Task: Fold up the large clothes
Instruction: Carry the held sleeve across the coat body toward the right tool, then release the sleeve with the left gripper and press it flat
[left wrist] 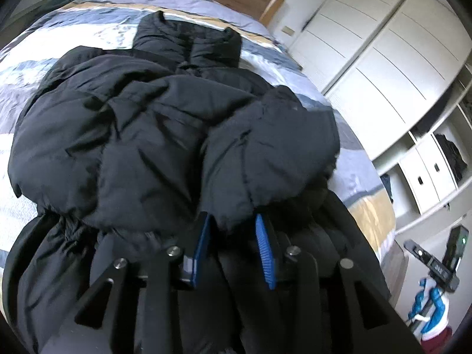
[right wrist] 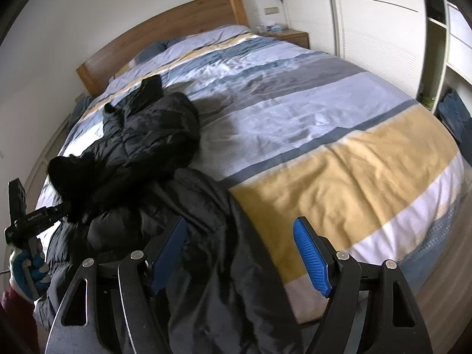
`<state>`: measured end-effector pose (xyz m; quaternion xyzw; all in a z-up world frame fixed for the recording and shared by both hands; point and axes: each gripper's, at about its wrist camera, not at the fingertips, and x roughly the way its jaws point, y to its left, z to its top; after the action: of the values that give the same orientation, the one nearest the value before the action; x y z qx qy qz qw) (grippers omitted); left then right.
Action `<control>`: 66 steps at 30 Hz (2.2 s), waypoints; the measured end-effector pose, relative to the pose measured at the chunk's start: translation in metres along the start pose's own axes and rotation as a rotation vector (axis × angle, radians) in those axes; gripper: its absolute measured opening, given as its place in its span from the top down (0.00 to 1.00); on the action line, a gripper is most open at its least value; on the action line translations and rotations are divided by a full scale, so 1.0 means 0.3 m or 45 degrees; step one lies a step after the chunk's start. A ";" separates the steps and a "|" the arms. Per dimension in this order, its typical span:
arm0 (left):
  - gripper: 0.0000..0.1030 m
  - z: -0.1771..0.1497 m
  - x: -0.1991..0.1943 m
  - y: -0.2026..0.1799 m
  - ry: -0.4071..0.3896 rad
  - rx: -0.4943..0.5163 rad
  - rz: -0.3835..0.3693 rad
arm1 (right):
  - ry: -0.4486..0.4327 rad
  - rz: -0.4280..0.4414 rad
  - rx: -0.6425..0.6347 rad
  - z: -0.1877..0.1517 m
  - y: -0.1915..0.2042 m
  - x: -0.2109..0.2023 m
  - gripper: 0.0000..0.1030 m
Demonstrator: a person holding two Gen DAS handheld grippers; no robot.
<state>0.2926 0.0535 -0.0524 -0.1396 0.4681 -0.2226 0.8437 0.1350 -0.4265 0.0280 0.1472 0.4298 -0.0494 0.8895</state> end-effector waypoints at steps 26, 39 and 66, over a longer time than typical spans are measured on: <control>0.65 0.398 -0.173 0.400 -0.177 -0.106 0.205 | 0.029 0.487 -0.725 0.283 1.172 0.361 0.28; 0.60 0.244 0.024 0.440 -0.038 -0.044 0.181 | 0.310 0.479 -0.734 0.038 1.124 0.636 0.27; 0.60 0.075 -0.089 0.137 -0.085 0.113 0.408 | 0.155 0.299 -0.720 0.067 0.881 0.456 0.29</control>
<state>0.3096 0.1032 -0.0394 -0.0330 0.4457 -0.1008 0.8889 0.2924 -0.1757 -0.0088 -0.0548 0.4590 0.1840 0.8675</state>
